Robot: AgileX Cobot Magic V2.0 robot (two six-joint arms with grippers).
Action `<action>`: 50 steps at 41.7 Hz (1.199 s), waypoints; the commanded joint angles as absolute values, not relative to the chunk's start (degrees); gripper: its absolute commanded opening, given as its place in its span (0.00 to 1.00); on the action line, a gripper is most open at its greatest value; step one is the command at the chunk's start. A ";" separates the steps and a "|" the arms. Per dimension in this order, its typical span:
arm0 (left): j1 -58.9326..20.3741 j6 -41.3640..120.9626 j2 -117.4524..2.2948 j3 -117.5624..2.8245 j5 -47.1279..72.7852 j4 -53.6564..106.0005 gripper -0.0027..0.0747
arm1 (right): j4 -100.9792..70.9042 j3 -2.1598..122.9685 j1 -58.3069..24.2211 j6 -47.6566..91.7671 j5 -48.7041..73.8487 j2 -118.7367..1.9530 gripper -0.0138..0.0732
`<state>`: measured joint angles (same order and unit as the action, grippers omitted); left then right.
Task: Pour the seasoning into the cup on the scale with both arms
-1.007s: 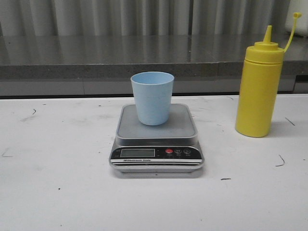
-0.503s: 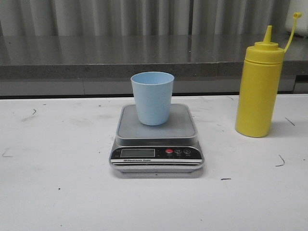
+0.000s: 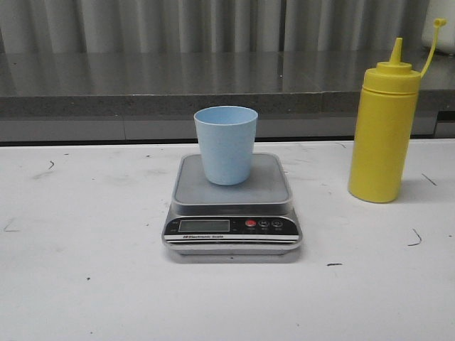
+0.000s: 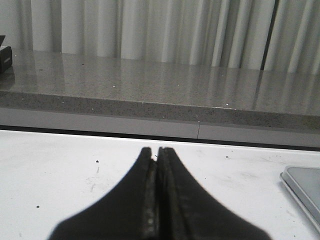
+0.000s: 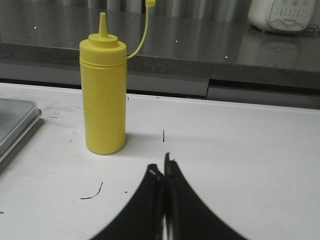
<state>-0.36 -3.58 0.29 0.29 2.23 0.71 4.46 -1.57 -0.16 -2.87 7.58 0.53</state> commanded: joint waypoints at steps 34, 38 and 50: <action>-0.38 -3.95 1.18 1.68 -2.66 0.81 0.01 | 0.60 -1.18 -0.31 -2.96 0.56 1.56 0.08; -0.38 -3.95 1.18 1.68 -2.66 0.81 0.01 | 0.60 -1.18 -0.31 -2.88 0.41 1.56 0.08; -0.38 -3.95 1.18 1.68 -2.66 0.81 0.01 | 0.00 -1.18 -0.31 -2.43 -2.23 1.56 0.08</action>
